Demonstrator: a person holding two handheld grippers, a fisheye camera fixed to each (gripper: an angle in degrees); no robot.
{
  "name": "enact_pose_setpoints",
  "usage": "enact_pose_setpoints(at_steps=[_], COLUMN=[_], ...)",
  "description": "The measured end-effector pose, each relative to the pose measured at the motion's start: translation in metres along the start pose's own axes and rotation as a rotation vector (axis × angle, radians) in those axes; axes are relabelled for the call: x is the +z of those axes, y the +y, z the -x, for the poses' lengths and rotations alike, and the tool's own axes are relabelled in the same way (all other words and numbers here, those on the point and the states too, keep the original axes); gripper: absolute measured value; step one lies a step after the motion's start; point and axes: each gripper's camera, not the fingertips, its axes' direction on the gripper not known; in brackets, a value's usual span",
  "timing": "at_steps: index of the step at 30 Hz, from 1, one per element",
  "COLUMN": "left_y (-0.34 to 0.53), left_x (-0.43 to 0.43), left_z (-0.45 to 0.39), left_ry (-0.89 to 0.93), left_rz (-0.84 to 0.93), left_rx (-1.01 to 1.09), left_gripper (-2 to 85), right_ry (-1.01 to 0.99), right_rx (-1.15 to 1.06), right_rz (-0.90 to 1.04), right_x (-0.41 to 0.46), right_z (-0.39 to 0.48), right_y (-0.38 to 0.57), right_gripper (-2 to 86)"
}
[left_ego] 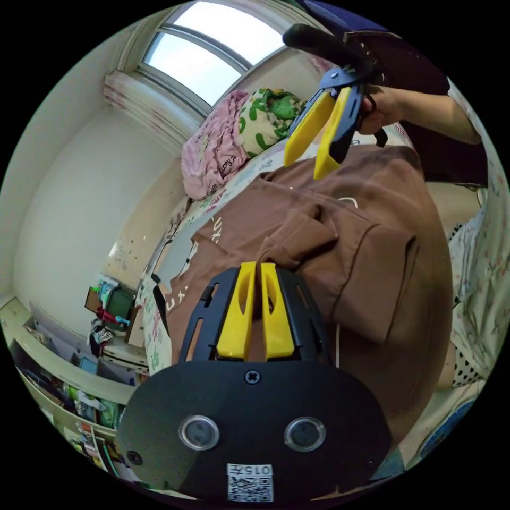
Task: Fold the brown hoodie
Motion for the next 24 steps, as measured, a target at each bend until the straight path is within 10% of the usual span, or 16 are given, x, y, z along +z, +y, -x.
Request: enact_pose_setpoints(at_steps=[13, 24], left_y=[0.033, 0.017], left_x=[0.042, 0.134], left_z=[0.125, 0.138], left_ry=[0.055, 0.631], left_rz=[0.130, 0.013], left_rx=[-0.271, -0.413], left_gripper=[6.8, 10.7], right_ry=[0.052, -0.133], right_rx=[-0.192, -0.014], right_rz=[0.197, 0.223], right_x=[0.002, -0.019], right_z=[0.071, 0.043], right_y=[-0.011, -0.025], right_gripper=[3.0, 9.8])
